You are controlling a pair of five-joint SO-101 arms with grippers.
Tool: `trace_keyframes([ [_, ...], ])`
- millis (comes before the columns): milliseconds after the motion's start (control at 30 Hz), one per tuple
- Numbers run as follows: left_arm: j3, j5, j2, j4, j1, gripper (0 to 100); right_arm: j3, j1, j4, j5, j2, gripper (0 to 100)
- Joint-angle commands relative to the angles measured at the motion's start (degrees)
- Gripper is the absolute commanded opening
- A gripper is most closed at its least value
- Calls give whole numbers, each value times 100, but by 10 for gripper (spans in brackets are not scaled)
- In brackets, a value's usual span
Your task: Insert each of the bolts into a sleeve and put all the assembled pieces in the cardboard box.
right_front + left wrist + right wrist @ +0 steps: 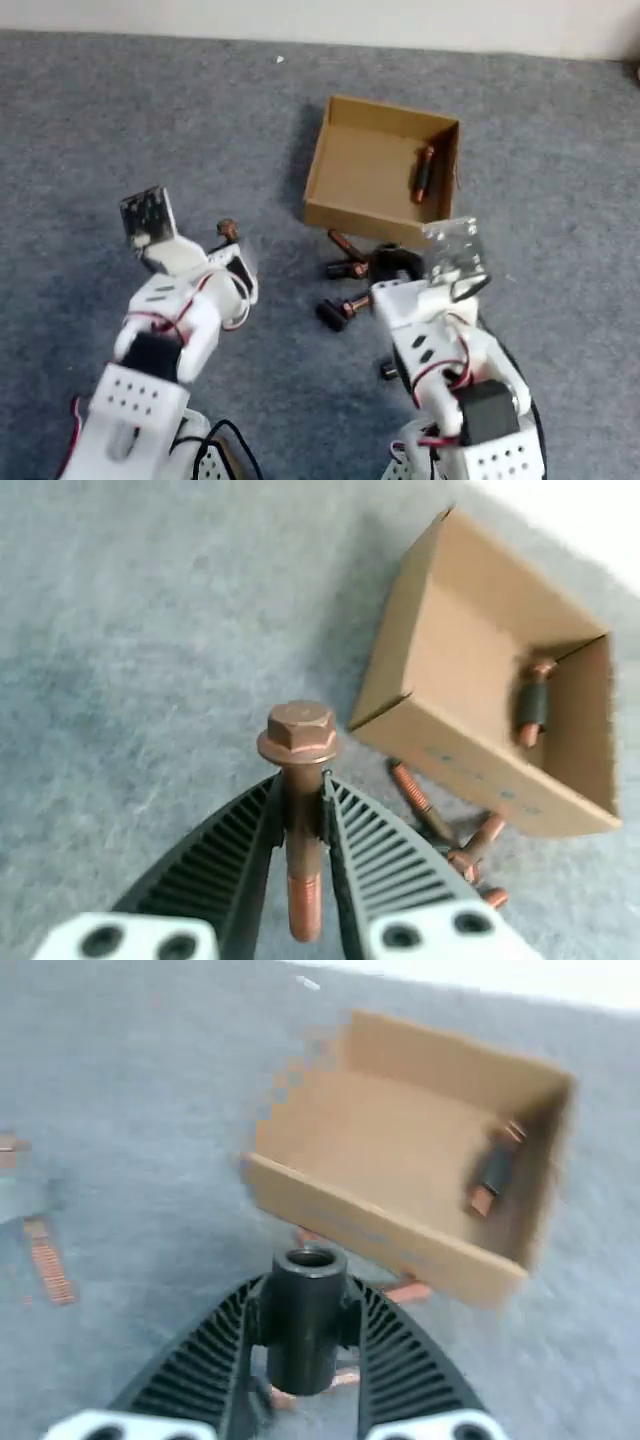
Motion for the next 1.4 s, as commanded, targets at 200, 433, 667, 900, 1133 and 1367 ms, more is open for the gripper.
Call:
trace_keyframes([
  [200, 1402, -105, -2993, -756, -66, 5, 207, -1402, -189, 519, -207, 6],
  [433, 1798, -79, -3574, -1073, -57, 5, 848, -1895, -734, 905, -207, 6],
  [667, 1657, -70, -3644, -1169, -57, 5, 1288, -1903, -1121, 1160, -215, 6],
  [900, 1596, -53, -3653, -1160, -57, 5, 1982, -1903, -1138, 1169, -1877, 6],
  [1133, 1244, 457, -3653, -1134, -57, 5, 2633, -1903, -1481, 1398, -1930, 6],
  [1367, 716, 510, -3653, -299, 233, 5, 2677, -1912, -1833, 1512, -2141, 6],
])
